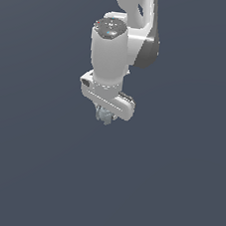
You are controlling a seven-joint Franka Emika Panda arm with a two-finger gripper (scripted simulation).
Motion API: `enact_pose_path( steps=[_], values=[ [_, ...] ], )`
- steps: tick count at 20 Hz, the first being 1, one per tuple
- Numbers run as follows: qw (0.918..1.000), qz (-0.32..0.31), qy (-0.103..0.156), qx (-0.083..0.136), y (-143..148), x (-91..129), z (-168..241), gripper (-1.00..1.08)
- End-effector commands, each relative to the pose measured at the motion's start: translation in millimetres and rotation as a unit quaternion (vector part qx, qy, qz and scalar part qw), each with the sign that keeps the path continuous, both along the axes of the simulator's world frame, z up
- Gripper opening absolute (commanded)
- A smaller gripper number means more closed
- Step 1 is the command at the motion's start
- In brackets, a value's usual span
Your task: Pick up the object and move it to a goal position.
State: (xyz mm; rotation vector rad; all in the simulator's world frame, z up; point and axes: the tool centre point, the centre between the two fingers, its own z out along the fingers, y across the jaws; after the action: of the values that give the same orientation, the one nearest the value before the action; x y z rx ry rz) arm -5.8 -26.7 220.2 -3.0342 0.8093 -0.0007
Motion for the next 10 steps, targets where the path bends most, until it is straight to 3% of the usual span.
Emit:
enact_pose_path(
  steps=[1, 10],
  values=[
    [1.0, 0.0, 0.0, 0.0, -8.4, -2.7, 30.2, -1.0],
    [1.0, 0.0, 0.0, 0.0, -33.3, -7.2, 121.6, -1.0]
  ],
)
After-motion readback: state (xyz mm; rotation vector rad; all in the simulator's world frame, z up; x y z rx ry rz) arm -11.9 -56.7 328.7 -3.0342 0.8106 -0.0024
